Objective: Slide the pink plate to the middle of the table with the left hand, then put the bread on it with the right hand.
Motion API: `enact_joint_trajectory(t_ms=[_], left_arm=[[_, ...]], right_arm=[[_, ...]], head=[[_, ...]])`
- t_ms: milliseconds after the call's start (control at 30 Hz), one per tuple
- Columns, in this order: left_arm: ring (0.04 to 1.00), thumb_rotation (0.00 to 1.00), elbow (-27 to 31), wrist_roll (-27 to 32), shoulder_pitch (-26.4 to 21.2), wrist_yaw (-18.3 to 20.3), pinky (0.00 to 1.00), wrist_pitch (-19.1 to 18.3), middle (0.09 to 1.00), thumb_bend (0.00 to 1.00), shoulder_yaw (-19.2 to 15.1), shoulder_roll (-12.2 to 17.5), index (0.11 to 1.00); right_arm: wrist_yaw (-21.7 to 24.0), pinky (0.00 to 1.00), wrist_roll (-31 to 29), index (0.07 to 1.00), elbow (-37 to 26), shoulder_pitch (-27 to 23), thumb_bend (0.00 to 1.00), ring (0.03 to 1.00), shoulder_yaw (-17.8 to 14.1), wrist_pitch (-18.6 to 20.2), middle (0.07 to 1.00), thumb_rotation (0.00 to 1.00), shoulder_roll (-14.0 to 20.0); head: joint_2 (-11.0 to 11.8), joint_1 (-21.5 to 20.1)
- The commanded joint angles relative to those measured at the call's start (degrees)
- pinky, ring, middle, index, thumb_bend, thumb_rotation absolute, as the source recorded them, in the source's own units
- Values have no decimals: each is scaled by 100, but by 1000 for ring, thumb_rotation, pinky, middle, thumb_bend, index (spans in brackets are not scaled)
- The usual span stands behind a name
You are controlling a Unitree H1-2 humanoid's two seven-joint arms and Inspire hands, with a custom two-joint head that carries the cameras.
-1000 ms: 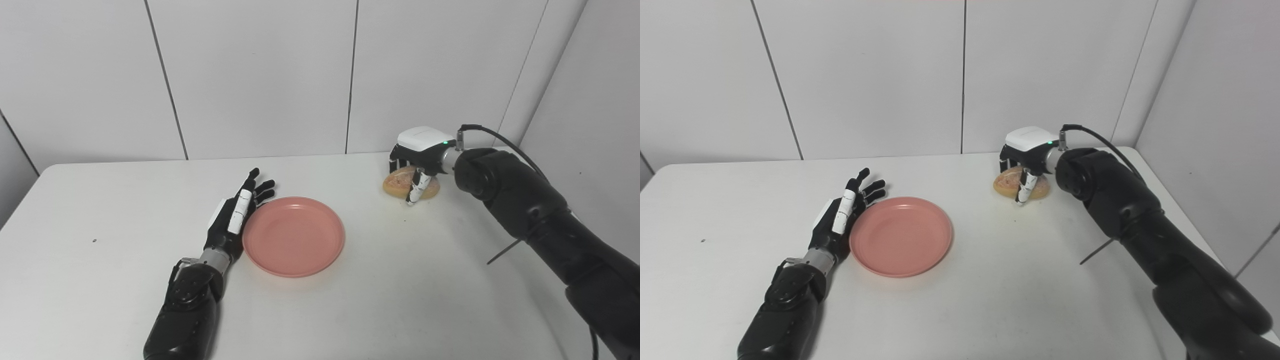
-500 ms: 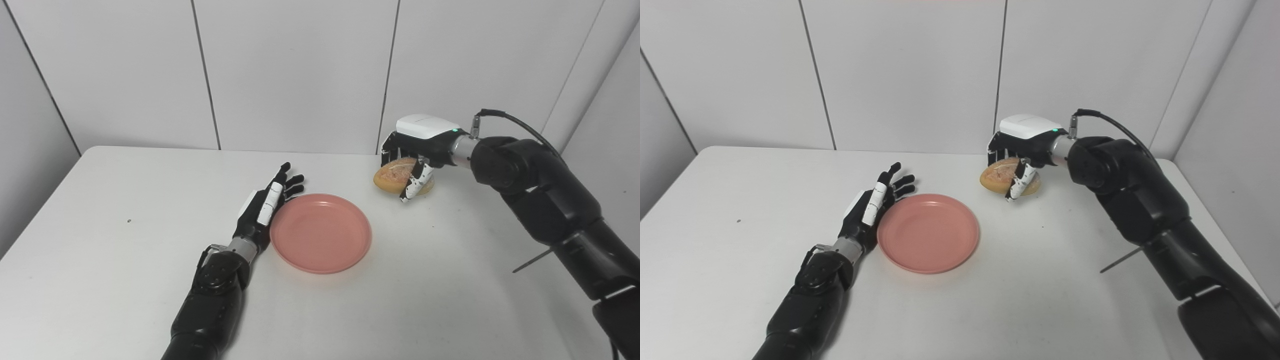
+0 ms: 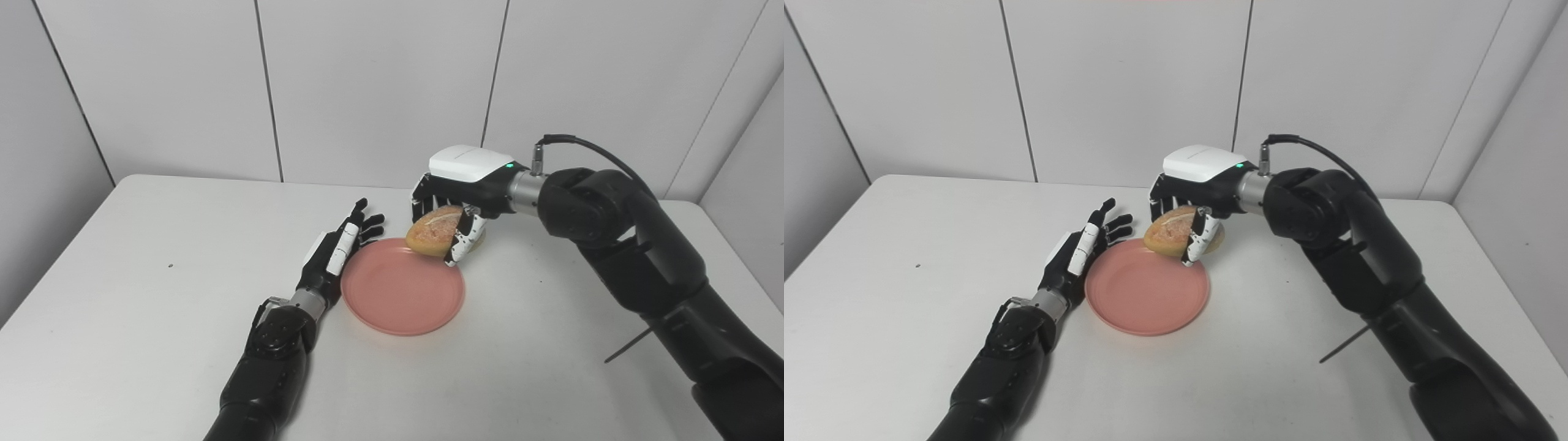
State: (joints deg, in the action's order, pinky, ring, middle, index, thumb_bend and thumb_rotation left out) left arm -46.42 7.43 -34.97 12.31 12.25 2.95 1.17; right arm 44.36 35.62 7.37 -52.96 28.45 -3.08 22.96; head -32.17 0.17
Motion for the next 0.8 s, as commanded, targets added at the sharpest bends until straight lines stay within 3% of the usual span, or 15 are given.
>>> enact_joint_trajectory(t_ms=[0,367,767], left_arm=[[888,961,-178,-140,129,180,850,-298,894,832,200,-274,1000],[899,967,-114,-114,178,161,868,-350,901,806,179,-264,1000],[893,976,-84,-146,194,130,857,-355,898,822,227,-299,1000]], right_arm=[[-13,429,26,471,-6,-382,518,445,-43,29,521,0,-46],[-120,414,411,467,802,-409,519,449,349,-123,519,0,-422],[-529,469,202,455,1811,-475,517,465,262,-413,526,0,-639]], head=[[-4,5],[-38,-20],[-71,29]])
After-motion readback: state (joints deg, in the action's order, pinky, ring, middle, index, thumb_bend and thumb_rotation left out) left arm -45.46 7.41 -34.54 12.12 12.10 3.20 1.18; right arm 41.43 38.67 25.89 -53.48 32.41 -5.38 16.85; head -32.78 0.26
